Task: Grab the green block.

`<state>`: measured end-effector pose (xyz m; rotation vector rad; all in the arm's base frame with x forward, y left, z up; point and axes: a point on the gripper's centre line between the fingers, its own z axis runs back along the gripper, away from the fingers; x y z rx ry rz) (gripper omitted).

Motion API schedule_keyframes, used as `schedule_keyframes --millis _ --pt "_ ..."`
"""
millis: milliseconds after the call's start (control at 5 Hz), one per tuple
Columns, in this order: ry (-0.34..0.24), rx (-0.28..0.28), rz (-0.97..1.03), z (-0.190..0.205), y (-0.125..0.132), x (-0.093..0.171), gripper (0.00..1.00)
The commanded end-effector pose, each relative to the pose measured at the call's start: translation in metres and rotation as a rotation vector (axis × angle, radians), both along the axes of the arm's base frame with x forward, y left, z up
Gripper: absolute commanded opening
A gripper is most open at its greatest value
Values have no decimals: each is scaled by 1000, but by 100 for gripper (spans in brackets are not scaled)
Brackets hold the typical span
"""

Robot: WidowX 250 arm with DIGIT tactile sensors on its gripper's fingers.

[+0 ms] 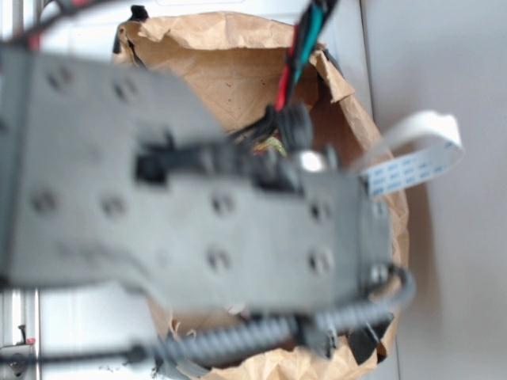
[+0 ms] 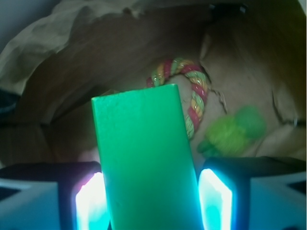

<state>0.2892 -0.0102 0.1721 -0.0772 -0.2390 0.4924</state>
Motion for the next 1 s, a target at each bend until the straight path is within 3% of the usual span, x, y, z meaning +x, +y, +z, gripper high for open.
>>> schedule_keyframes --millis 0,400,800 --pt "-101 44 -162 31 19 0 0" --pt "-58 6 -232 34 15 -10 0" --pt "-45 36 -172 26 16 -10 0"
